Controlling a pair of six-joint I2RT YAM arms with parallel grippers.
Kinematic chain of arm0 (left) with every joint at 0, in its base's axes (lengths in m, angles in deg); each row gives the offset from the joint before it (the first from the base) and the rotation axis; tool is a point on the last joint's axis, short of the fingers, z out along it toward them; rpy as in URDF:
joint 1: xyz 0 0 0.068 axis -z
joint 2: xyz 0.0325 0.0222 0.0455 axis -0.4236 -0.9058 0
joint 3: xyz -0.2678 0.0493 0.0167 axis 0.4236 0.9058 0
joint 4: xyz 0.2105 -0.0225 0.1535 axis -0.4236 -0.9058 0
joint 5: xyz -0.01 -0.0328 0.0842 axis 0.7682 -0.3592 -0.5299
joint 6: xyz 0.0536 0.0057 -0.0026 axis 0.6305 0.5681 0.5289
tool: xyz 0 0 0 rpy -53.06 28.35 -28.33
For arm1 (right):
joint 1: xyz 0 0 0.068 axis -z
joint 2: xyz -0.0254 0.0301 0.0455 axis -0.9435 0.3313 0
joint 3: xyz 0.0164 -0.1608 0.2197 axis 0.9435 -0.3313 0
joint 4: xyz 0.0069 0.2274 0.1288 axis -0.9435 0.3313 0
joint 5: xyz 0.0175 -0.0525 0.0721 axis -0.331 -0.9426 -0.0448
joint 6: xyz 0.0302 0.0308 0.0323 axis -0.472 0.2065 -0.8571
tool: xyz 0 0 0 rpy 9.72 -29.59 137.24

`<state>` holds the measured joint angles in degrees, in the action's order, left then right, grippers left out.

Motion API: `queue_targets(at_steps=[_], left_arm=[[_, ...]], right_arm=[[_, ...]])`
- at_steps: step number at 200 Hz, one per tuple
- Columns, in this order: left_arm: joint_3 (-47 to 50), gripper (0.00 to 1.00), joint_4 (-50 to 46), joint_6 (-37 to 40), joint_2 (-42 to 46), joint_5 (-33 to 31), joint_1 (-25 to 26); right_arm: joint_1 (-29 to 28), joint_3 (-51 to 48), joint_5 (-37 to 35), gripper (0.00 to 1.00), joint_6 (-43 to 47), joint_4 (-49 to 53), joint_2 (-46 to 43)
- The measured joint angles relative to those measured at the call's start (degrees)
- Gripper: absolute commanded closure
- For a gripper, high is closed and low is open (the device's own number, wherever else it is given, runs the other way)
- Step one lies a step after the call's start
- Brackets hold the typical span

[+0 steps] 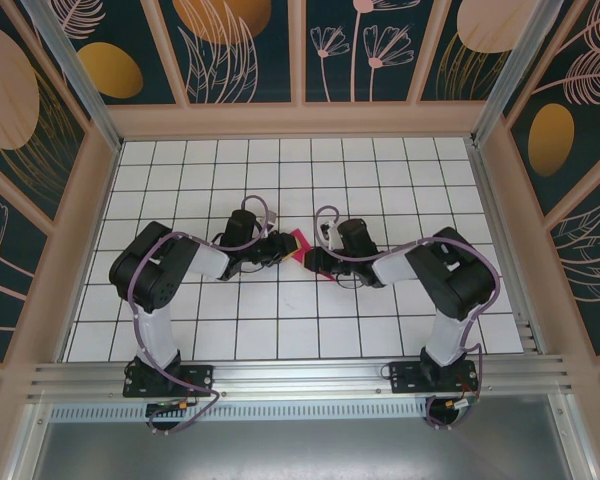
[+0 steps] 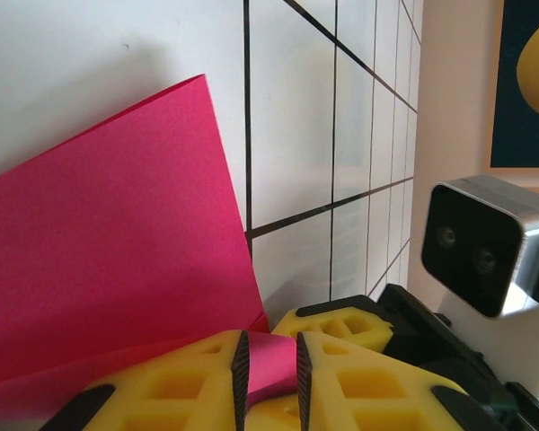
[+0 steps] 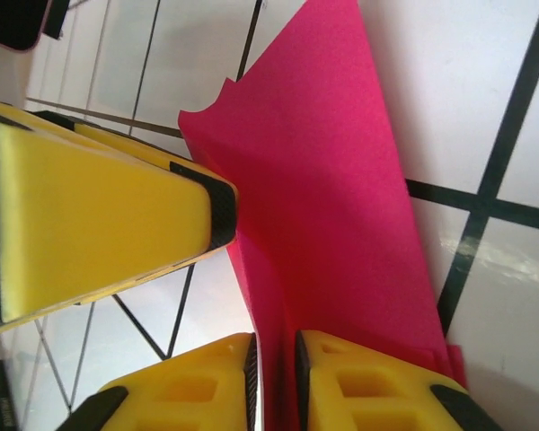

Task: Fold a paper plane with a square sheet of paper (pick it up from the middle)
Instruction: Fold the wing for the fifth time at the center of the table.

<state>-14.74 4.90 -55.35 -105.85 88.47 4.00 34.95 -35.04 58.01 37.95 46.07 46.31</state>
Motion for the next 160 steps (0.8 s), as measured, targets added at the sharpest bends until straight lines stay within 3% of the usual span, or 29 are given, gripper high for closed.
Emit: queue_targets(at_steps=[45,128,160], left_arm=[[-0.28,0.77,-1.55,0.42,-0.02,-0.22,0.00],[-0.87,0.78,-3.52,1.07,-0.02,-1.11,0.00],[-1.14,0.78,-4.04,1.33,-0.02,-1.16,0.00]], right_arm=[[-4.15,4.24,-8.72,0.65,9.07,9.90,-2.12],[-8.96,6.49,-20.11,0.63,25.83,18.16,-2.89],[-9.42,7.37,-21.70,0.69,30.14,19.17,-2.86]])
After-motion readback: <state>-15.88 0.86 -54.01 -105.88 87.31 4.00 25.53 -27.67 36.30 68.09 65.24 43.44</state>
